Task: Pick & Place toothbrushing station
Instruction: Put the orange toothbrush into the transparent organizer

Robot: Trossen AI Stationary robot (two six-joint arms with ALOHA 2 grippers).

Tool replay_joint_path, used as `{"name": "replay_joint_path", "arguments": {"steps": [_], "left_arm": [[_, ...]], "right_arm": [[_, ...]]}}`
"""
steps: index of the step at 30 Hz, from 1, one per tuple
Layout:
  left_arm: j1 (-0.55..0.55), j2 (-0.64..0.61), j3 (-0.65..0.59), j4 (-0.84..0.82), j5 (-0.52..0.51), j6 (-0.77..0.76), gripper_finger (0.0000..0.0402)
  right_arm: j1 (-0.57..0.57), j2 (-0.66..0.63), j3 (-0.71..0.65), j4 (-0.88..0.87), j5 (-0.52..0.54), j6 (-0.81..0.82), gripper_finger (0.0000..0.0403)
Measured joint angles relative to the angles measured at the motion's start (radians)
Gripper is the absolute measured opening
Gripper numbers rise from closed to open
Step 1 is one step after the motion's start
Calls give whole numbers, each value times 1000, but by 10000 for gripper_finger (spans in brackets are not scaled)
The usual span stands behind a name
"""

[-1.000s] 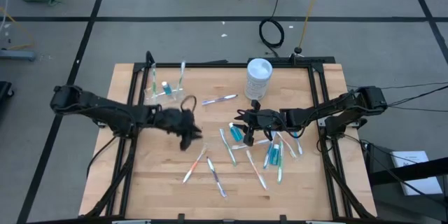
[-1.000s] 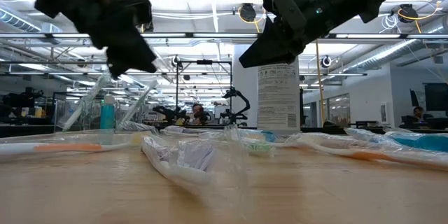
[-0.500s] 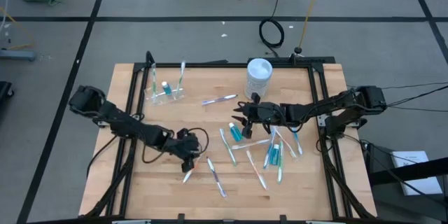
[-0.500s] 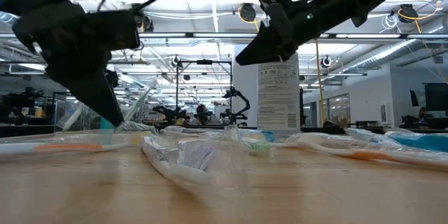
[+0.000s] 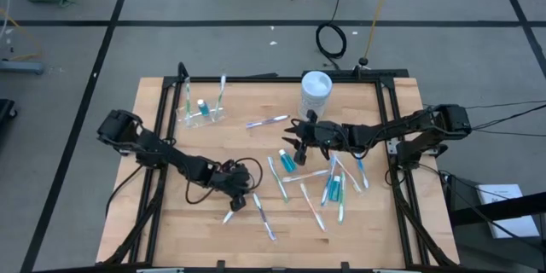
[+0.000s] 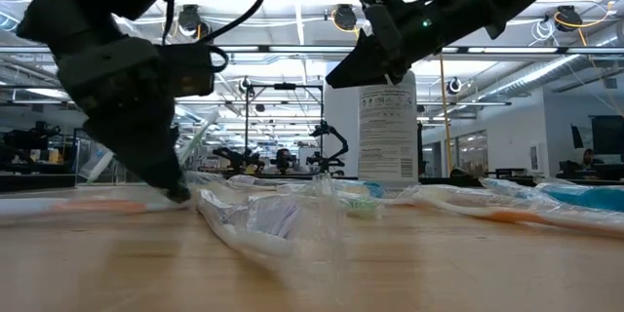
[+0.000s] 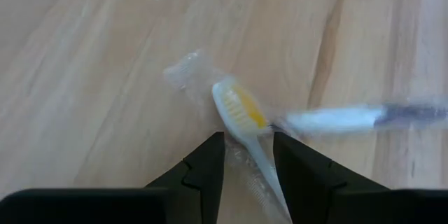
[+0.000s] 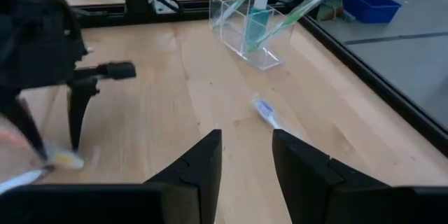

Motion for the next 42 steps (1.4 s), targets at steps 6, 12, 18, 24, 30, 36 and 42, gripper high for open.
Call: {"name": "replay_joint_path", "arguments": {"steps": [6,12,18,24,30,36,42], "left_arm": [[-6,22,1,-17,-11,63,128],[-6,23,-1,-32,-19,97,58],[2,-15,-3,-42,-16,108,15],[3,-146,-9,-124,-110,98,3],[6,-339,-8,-246,-342,79,2],[29,-515,-7,-341,-565,95,2],[68,-682,-6,-419,-820,107,2]], "right_arm": [[-3,0,0,5,0,0,121],[-3,0,0,4,0,2,121],[-3,0,0,4,0,7,121],[-3,0,0,1,0,8,121],[-3,0,-1,1,0,8,121],[-3,0,-1,1,0,8,121],[-3,0,-1,0,0,8,121]]}}
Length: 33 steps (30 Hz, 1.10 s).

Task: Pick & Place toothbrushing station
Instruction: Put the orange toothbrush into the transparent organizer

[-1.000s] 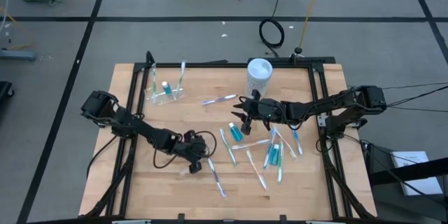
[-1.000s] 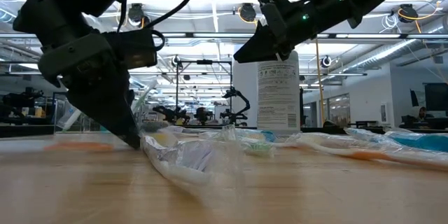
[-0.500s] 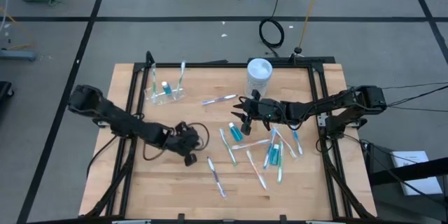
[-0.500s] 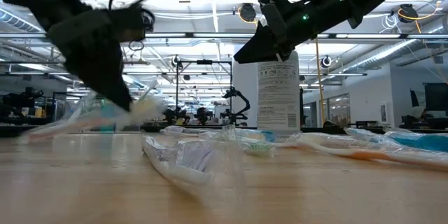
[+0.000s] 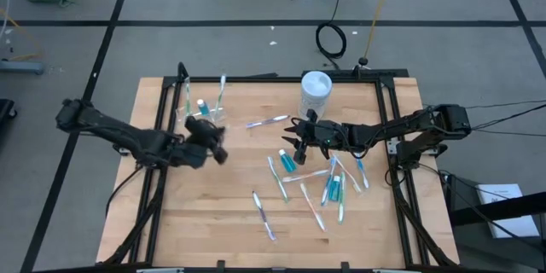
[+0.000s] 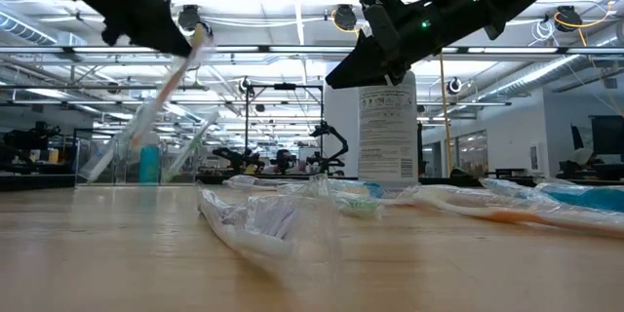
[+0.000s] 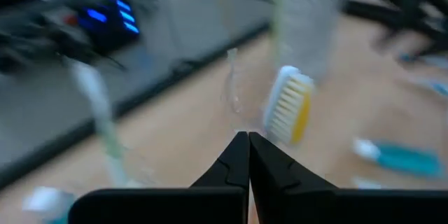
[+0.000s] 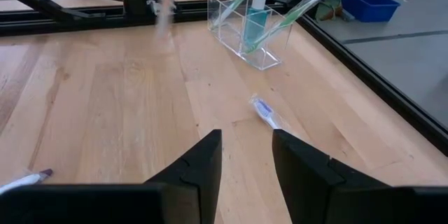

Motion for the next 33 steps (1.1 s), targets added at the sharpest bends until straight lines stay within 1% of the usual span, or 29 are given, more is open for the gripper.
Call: {"name": "replay_joint_path", "arguments": {"steps": [2,7,10,14,17,25,29,33], "left_arm": [[10,-46,0,-27,-96,28,1],[46,-134,0,-35,-349,112,1],[84,-159,0,-35,-455,125,2],[150,-159,-23,-37,-555,125,1],[214,-158,-65,-36,-583,87,1],[416,-157,-207,-34,-581,-72,1],[474,-157,-249,-26,-578,-132,1],[503,-156,-257,-13,-578,-165,1]], "right_arm": [[0,0,0,0,0,0,121],[0,0,0,0,0,0,121],[0,0,0,0,0,0,121],[0,0,0,0,0,0,121],[0,0,0,0,0,0,121],[0,0,0,1,0,0,121],[0,0,0,1,0,-1,121],[0,0,0,1,0,-2,121]]}}
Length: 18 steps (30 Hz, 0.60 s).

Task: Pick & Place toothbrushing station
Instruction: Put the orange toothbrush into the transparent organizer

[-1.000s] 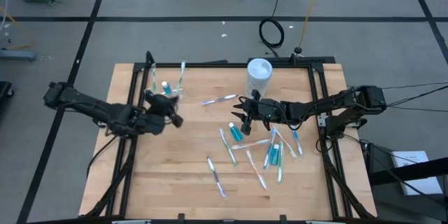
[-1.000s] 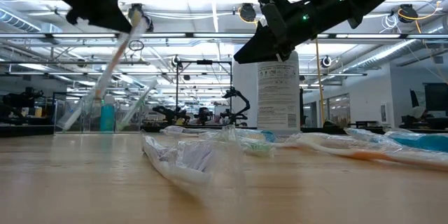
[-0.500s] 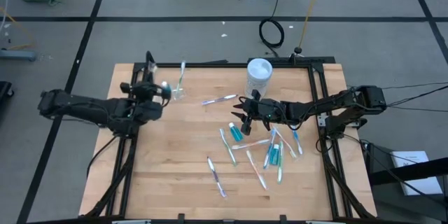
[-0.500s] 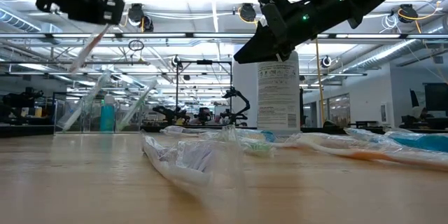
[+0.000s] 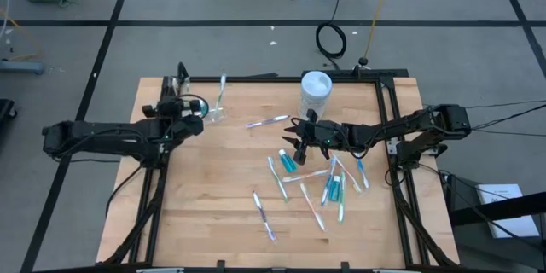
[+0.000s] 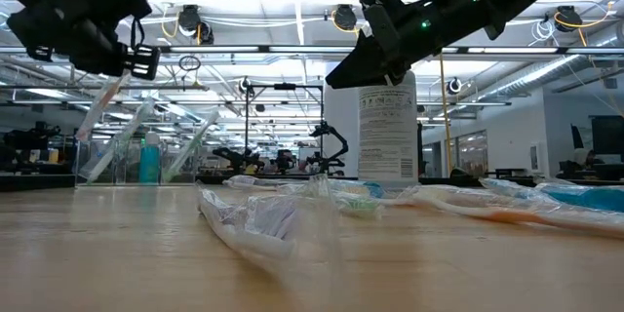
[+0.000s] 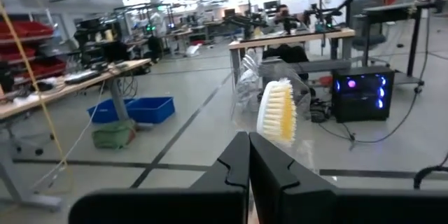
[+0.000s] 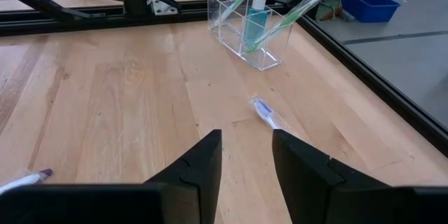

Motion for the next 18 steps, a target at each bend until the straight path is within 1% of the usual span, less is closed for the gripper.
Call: {"name": "replay_joint_path", "arguments": {"steps": [3,5,9,11,14,18], "left_arm": [[16,5,-1,65,-4,4,2],[21,4,-1,142,-5,13,1],[41,4,-1,299,-11,125,2],[55,4,-1,351,-9,184,1],[83,4,-1,375,8,223,3],[133,33,-1,374,85,233,1]], "right_arm": [[0,0,0,0,0,0,121],[0,0,0,0,0,-1,121],[0,0,0,1,0,-1,121],[0,0,0,1,0,-1,121],[0,0,0,1,0,-4,121],[0,0,0,3,0,-9,121]]}}
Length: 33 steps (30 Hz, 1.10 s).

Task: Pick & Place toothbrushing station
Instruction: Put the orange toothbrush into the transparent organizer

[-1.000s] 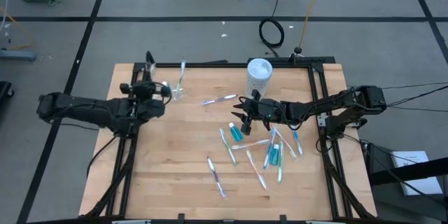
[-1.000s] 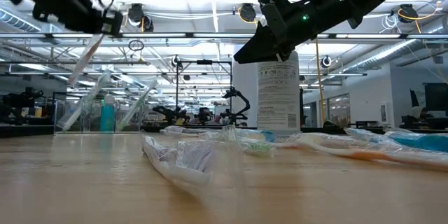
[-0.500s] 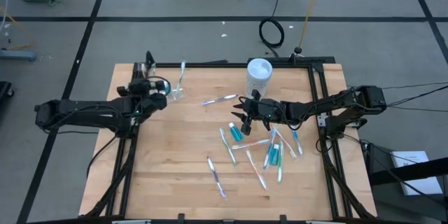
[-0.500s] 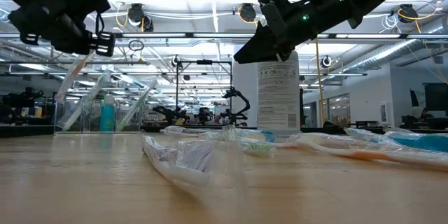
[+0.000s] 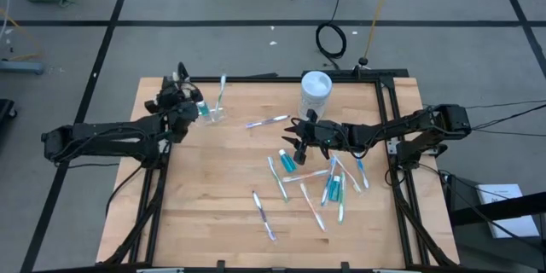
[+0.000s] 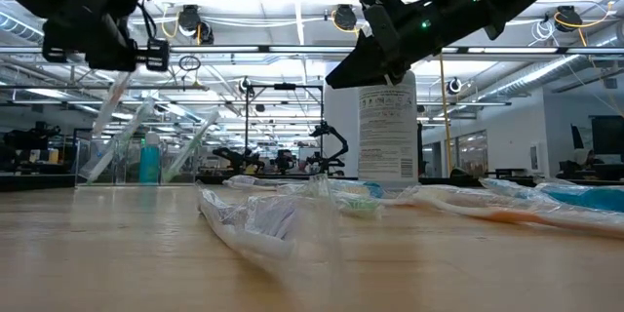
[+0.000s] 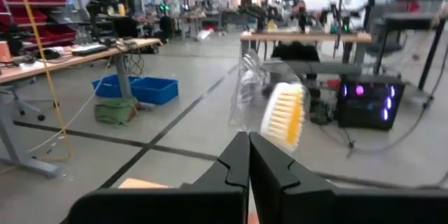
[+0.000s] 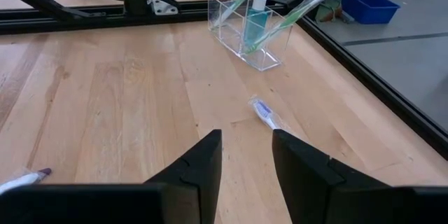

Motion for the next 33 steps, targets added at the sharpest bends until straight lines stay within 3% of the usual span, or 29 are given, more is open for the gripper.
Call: {"name": "replay_joint_path", "arguments": {"steps": [7,14,19,23,33], "left_arm": [[77,111,0,2,40,0,2],[68,219,0,1,81,-30,3],[27,220,0,-41,122,123,3],[-3,203,0,-95,192,53,5],[-6,204,0,-252,285,60,10]], "right_arm": [[0,0,0,8,0,0,121],[0,0,0,9,0,-15,121],[0,0,0,-5,0,-15,121],[0,0,0,-10,0,-10,121],[2,0,-1,-61,0,129,121]]}}
